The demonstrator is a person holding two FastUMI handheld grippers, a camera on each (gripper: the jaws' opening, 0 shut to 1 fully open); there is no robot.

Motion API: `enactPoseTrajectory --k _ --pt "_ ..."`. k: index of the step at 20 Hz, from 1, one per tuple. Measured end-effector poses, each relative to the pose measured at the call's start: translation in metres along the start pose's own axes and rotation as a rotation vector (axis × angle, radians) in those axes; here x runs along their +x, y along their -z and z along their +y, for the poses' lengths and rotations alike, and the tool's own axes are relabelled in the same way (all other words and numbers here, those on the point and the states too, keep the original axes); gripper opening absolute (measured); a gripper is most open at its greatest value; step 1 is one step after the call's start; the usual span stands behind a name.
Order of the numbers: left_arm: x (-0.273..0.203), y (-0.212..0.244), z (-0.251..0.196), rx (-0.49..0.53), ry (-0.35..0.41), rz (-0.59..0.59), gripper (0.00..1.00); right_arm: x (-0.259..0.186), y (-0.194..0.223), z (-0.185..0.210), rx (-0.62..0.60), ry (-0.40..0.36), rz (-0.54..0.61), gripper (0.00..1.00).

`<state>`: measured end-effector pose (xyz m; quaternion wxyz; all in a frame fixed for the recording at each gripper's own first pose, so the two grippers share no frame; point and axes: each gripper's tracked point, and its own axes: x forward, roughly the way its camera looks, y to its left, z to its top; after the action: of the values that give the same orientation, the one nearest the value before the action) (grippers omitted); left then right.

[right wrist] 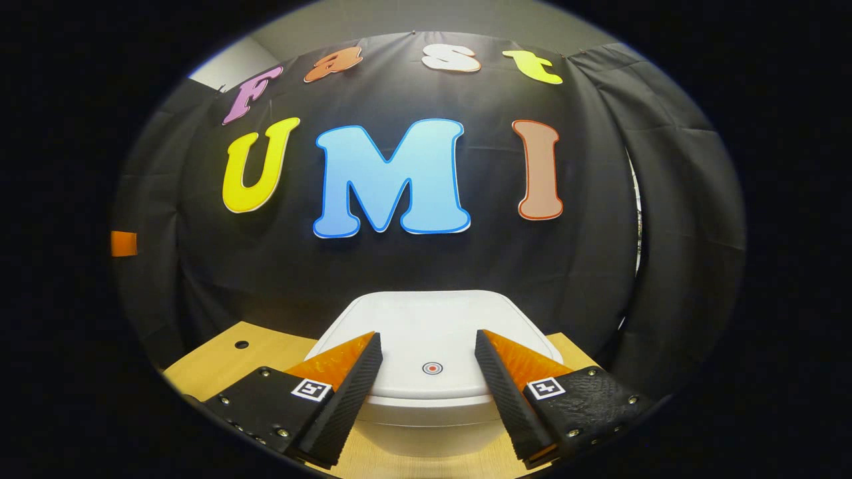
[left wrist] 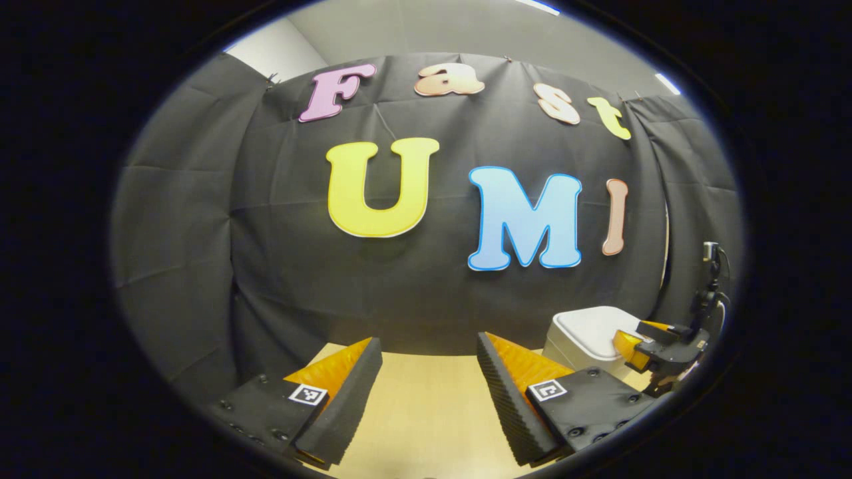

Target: Press the lid of the desktop garbage bin to open it, pick up the crumpled paper on the desktop and throw it into the bin, then pick up the pop can on the desktop and drop it into the bin, and finally close the garbage bin lid.

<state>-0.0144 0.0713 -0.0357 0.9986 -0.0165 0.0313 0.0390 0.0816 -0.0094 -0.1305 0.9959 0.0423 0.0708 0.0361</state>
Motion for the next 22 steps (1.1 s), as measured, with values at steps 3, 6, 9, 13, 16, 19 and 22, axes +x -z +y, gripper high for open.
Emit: enactPoseTrajectory --k 3,6,9,13,16,19,22 --pt "-0.002 0.000 -0.003 0.002 0.003 -0.003 0.92 -0.001 -0.002 0.000 0.005 0.002 0.036 0.91" --pt "-0.004 -0.005 -0.008 0.012 0.015 -0.014 0.94 -0.010 -0.015 0.002 0.026 0.001 0.049 0.92" --pt "-0.003 -0.008 -0.016 0.016 0.027 -0.023 0.94 -0.026 -0.041 0.003 0.023 0.017 0.000 0.92" --pt "-0.004 -0.017 -0.026 0.021 0.041 -0.045 0.94 -0.057 -0.083 0.011 0.012 0.007 -0.082 0.92" --pt "-0.005 -0.023 -0.032 0.018 0.051 -0.062 0.96 -0.079 -0.106 0.016 0.022 0.002 -0.126 0.92" --pt "-0.004 -0.027 -0.041 0.012 0.066 -0.074 0.96 -0.099 -0.119 0.018 0.040 0.010 -0.151 0.92" --pt "-0.004 -0.030 -0.054 0.012 0.095 -0.082 0.94 -0.118 -0.123 0.017 0.041 0.028 -0.161 0.92"
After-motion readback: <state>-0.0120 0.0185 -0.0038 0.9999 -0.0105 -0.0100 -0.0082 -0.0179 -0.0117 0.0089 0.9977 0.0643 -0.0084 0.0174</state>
